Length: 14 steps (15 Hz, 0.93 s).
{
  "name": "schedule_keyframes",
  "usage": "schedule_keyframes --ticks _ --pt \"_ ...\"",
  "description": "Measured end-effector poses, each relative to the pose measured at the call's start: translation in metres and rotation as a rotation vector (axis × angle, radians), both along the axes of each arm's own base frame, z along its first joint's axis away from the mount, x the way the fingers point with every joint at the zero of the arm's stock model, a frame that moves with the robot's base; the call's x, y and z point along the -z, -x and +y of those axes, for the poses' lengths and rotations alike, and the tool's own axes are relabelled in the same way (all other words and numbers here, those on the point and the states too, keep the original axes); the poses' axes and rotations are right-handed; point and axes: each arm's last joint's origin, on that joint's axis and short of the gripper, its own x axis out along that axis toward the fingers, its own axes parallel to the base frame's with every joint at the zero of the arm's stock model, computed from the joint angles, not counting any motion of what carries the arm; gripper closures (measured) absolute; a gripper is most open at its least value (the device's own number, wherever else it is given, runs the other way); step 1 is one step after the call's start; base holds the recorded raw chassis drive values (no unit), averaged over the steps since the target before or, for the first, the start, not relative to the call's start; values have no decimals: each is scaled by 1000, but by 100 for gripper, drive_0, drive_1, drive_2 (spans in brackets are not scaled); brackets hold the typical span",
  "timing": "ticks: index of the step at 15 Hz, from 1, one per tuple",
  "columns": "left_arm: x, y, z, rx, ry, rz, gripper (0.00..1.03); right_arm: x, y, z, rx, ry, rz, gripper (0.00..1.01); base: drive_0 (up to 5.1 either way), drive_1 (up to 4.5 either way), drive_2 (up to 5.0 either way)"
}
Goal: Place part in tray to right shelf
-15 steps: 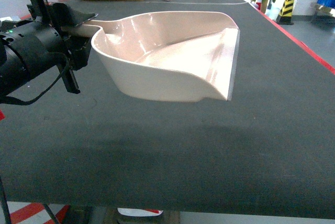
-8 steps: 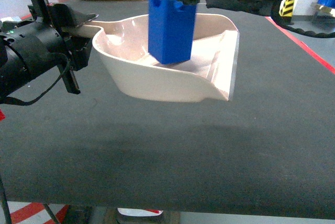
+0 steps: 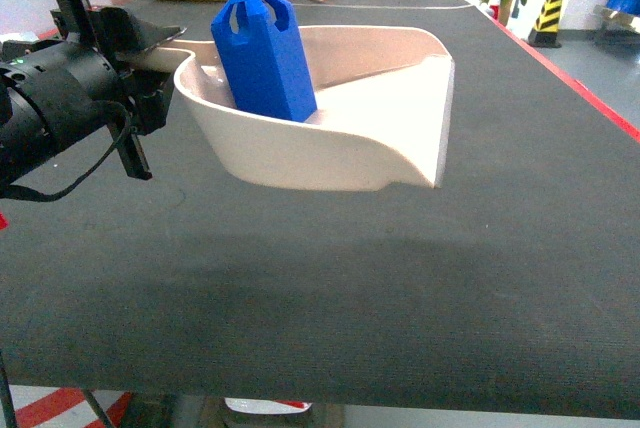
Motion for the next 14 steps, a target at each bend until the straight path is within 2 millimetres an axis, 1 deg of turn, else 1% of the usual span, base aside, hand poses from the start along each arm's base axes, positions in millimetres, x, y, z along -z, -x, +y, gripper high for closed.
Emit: schedule_keyframes --ticks 2,3,4,5,8,14 --pt "0 0 0 0 0 0 88 5 24 -27 139 35 -117 3 0 0 0" --pt "0 0 0 0 0 0 88 40 67 -70 344 180 -188 3 0 0 0" --pt "0 0 0 -2 0 0 88 83 102 -90 421 290 -162 3 0 0 0" --pt "0 0 0 -2 0 0 88 94 107 -91 415 324 -150 3 0 0 0" --pt "0 0 -1 1 -1 2 88 94 106 -90 405 355 -163 3 0 0 0" --pt "0 0 0 -2 0 0 88 94 106 -90 406 355 -166 3 0 0 0"
